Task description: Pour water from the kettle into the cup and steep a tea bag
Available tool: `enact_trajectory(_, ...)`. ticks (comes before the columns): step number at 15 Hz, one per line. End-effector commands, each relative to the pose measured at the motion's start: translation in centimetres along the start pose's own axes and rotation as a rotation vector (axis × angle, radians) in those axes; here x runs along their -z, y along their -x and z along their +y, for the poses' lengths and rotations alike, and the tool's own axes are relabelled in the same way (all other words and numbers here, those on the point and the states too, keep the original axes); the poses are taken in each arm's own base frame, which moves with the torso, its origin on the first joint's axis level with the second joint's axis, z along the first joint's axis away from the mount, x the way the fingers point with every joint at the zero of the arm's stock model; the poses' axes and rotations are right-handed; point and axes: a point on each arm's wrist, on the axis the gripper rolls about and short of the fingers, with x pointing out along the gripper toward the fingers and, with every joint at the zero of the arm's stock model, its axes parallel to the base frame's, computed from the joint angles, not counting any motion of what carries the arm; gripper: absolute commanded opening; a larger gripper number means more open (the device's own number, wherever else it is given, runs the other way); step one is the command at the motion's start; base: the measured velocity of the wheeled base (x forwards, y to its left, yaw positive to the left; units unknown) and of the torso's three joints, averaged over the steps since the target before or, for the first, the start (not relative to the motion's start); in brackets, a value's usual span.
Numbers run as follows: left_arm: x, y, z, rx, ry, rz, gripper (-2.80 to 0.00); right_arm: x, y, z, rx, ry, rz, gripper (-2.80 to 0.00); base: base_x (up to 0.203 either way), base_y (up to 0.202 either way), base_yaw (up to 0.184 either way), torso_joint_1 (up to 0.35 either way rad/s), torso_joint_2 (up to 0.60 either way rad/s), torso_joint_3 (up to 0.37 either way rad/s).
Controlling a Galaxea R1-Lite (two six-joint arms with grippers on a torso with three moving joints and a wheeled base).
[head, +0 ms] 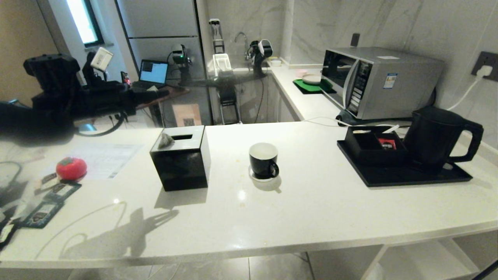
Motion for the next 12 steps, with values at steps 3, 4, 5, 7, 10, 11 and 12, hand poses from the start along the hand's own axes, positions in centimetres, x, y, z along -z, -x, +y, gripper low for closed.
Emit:
enact_trajectory(3,-0.2,0.1,-0.1,0.028,0.002,0.002,-2.80,0.0,0.0,0.0,0.000,0.000,0.001,-2.80,0.000,0.000,0.000,0.000,0.00,0.000)
enact_trajectory(4,-0.1,0.1,-0.1,0.028,0.003,0.002,-2.80,0.0,0.0,0.0,0.000,0.000,0.001,-2.80,0.000,0.000,0.000,0.000,0.00,0.000)
enact_trajectory(5,-0.1,0.1,0.0,0.028,0.003,0.002,-2.80,0.0,0.0,0.0,0.000,0.000,0.001,-2.80,0.000,0.000,0.000,0.000,0.00,0.000)
enact_trajectory(7,0.0,0.0,0.1,0.028,0.004,0.002,-2.80,0.0,0.0,0.0,0.000,0.000,0.001,-2.80,0.000,0.000,0.000,0.000,0.00,0.000)
enact_trajectory(10,0.2,-0.2,0.6,0.018,-0.001,0.000,-2.80,0.0,0.0,0.0,0.000,0.000,0.001,-2.80,0.000,0.000,0.000,0.000,0.00,0.000)
enact_trajectory(11,0.2,-0.3,0.8,0.018,-0.004,-0.001,-2.80,0.0,0.0,0.0,0.000,0.000,0.001,-2.80,0.000,0.000,0.000,0.000,0.00,0.000)
enact_trajectory(12,0.1,-0.4,0.8,0.018,-0.009,-0.003,-2.80,0.0,0.0,0.0,0.000,0.000,0.001,-2.80,0.000,0.000,0.000,0.000,0.00,0.000)
